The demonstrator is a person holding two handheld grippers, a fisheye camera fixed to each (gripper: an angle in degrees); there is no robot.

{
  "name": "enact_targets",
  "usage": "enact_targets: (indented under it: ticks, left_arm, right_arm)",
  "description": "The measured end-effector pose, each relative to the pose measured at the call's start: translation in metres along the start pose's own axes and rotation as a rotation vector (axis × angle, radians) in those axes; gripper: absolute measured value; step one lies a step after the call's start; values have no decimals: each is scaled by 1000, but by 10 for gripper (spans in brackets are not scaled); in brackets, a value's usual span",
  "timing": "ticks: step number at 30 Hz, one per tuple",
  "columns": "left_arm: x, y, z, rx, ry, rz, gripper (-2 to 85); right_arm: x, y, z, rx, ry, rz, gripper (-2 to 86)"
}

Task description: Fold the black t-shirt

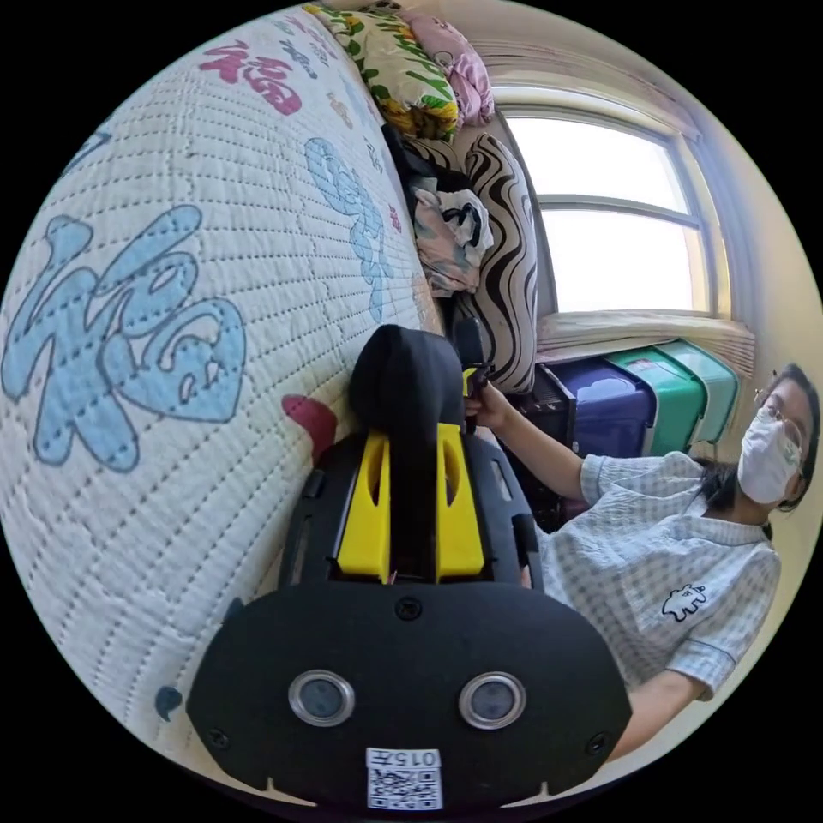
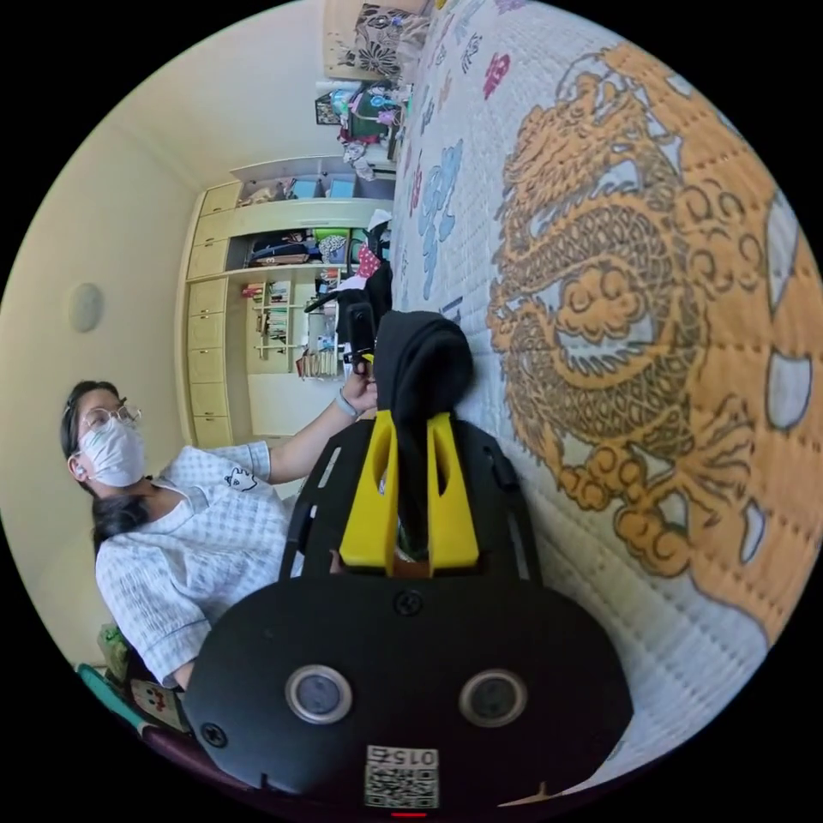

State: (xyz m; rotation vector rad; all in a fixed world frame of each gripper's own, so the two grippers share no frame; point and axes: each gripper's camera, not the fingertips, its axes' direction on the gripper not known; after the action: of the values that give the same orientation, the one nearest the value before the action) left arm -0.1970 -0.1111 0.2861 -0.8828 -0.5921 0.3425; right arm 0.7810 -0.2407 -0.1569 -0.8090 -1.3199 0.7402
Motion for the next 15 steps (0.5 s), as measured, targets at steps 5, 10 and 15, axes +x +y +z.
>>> enact_targets:
  ticks: [5, 10, 15]
  left_arm:
    - [47, 18, -74, 72, -9, 29, 57]
    - [115, 97, -232, 316, -51, 42, 56]
    - [191, 226, -427, 562, -271, -28, 57]
  right_arm:
    - [-40, -33, 46, -21, 89, -72, 47]
    - [-110, -113, 163, -158, 6, -251, 47]
    - [-181, -203, 354, -381, -85, -371, 48]
